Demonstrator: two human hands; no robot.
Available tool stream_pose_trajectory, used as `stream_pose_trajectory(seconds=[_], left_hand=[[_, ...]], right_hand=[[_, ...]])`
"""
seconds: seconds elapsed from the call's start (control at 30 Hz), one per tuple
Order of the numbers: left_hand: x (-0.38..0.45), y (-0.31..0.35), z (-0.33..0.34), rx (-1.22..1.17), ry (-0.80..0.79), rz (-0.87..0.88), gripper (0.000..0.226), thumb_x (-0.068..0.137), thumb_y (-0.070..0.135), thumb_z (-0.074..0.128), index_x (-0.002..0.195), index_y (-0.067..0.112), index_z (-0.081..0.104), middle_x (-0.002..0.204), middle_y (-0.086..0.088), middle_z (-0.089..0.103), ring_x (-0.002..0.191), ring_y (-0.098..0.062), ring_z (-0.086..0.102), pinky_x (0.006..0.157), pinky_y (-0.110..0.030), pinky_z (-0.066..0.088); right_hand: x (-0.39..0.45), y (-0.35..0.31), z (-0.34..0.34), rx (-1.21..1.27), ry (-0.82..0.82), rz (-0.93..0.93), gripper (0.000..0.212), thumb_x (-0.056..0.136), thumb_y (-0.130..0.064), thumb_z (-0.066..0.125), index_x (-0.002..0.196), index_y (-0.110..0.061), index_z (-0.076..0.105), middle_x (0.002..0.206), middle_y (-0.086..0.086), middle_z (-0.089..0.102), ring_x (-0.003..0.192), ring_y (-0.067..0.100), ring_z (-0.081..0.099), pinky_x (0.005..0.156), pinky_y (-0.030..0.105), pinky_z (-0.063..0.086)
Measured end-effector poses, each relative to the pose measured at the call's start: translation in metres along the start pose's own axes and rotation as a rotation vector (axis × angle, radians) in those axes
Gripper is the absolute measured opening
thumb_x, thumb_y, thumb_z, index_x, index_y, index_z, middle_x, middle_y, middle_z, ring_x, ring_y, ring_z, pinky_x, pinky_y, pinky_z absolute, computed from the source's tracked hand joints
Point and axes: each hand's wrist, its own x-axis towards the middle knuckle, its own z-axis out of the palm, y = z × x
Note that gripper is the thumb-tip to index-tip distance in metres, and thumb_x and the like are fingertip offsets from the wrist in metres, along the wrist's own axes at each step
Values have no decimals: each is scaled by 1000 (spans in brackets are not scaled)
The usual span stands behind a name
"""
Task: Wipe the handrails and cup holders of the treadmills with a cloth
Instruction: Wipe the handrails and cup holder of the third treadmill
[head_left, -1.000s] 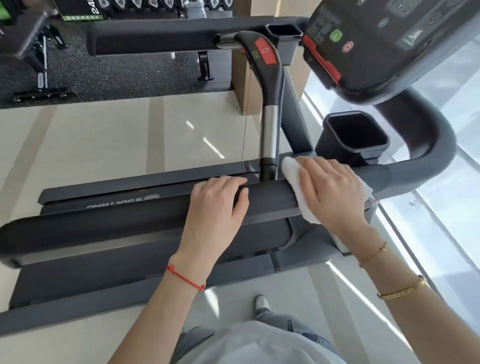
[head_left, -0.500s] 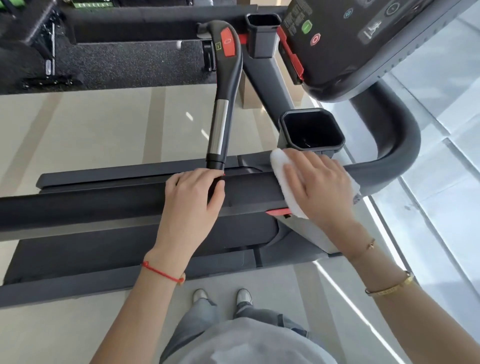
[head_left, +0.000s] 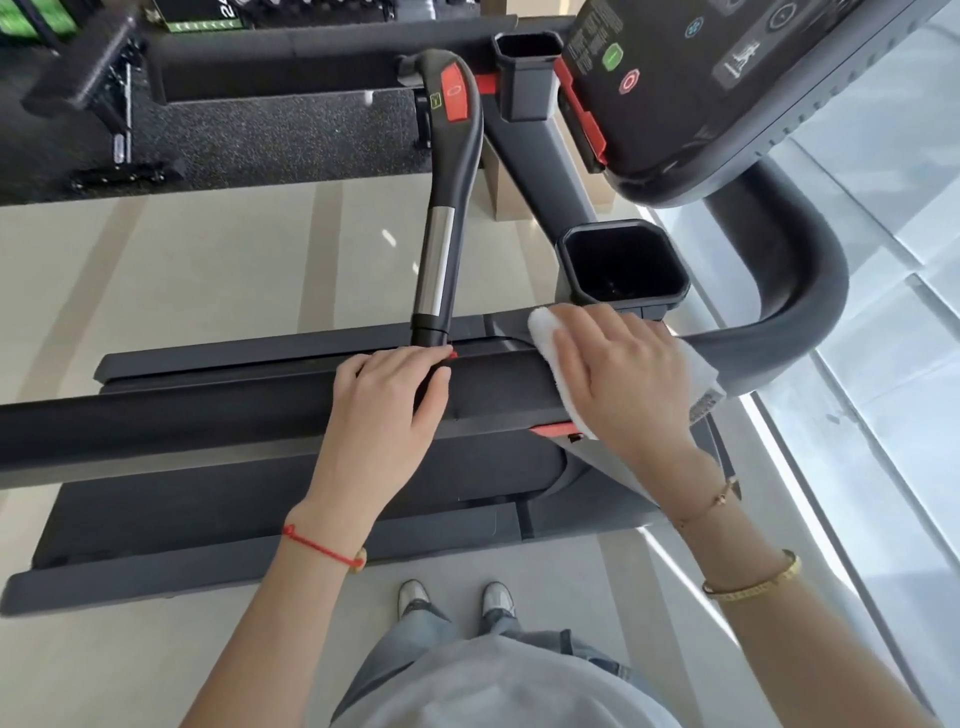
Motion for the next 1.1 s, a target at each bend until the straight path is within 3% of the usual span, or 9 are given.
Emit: stream_pose_trajectory(seconds=[0.17, 0.43, 0.63, 0.8, 0.93, 1.1], left_hand=[[1, 0, 0, -12, 3, 8, 29, 100, 25, 49, 124, 19, 65, 118, 7, 68, 110, -13, 61, 103, -33, 33], [2, -5, -6, -23, -65, 19, 34, 103, 27, 44, 133, 22, 60, 129, 10, 63, 122, -10, 55, 110, -32, 27], [-5, -17, -14, 38, 28, -55, 30, 101, 25, 49, 125, 18, 65, 123, 4, 67, 118, -18, 58, 107, -40, 33], [-15, -33, -21, 54, 121, -107, 24, 99, 18, 53, 117, 13, 68, 111, -1, 71, 105, -21, 65, 103, -49, 40], [-16, -35, -20, 77, 139, -107, 23, 99, 18, 52, 113, 14, 70, 108, 1, 72, 101, -19, 65, 104, -45, 38], [-16, -37, -17, 87, 148, -102, 23, 100, 19, 50, 112, 16, 70, 108, 3, 72, 104, -17, 64, 106, -39, 33]], right_hand=[[-17, -34, 4, 126, -97, -244, 43, 105, -37, 31, 141, -19, 47, 126, 0, 57, 111, 24, 54, 100, 38, 41], [-17, -3, 4, 69, -69, -208, 43, 105, -40, 30, 143, -25, 42, 131, -5, 54, 113, 24, 53, 98, 37, 40], [-32, -30, 16, 73, -56, -241, 46, 105, -37, 31, 150, -28, 30, 145, -2, 42, 129, 28, 41, 111, 41, 27], [-30, -83, 23, 71, -66, -310, 45, 105, -35, 34, 150, -28, 31, 145, 4, 44, 128, 32, 43, 112, 45, 29], [-28, -66, 18, 48, -100, -389, 47, 105, -39, 38, 150, -27, 32, 145, 5, 45, 129, 32, 45, 111, 45, 32], [-11, -48, 4, 80, -140, -155, 44, 103, -46, 31, 138, -25, 48, 120, -2, 58, 104, 26, 55, 92, 39, 41]])
